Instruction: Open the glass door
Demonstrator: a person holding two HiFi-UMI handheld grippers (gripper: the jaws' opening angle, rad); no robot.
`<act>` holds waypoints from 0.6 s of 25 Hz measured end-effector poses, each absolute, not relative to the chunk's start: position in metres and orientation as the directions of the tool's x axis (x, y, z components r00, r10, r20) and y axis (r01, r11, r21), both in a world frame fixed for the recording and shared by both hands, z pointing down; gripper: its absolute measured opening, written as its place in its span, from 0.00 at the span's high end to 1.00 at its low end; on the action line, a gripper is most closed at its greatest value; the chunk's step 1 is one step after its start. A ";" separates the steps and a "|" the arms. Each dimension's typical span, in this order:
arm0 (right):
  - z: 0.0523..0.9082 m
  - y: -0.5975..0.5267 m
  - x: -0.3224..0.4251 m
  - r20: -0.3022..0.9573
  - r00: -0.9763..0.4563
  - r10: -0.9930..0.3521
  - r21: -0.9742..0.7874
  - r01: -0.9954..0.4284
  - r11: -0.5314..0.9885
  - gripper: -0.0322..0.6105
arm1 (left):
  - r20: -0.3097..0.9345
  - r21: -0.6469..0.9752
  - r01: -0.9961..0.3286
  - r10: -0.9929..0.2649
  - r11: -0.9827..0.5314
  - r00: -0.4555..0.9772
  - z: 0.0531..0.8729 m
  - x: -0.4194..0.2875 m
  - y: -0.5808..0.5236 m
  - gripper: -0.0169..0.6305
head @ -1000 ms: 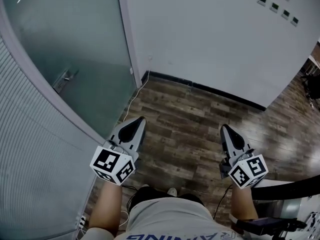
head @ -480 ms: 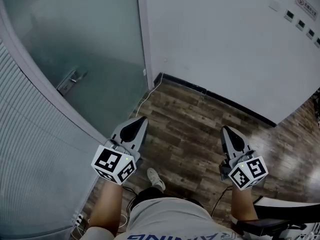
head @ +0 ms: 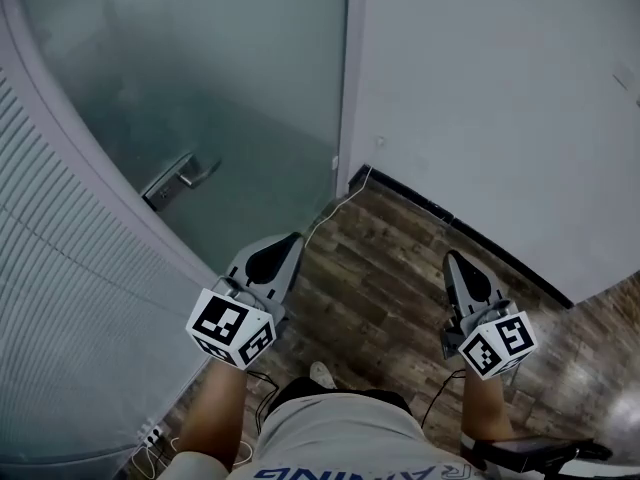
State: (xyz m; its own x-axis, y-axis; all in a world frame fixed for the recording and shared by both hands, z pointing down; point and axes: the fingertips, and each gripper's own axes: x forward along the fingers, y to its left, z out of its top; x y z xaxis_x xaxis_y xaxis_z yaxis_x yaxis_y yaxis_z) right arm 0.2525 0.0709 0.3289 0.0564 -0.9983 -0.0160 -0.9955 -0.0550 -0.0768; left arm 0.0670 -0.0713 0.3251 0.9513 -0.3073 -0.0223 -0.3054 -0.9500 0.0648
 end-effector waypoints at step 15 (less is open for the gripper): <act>0.329 -0.135 0.186 0.001 -0.283 -0.959 -0.075 -0.957 0.282 0.95 | -0.009 0.056 -0.587 -0.589 -0.807 0.808 0.326 -0.028 -0.207 0.98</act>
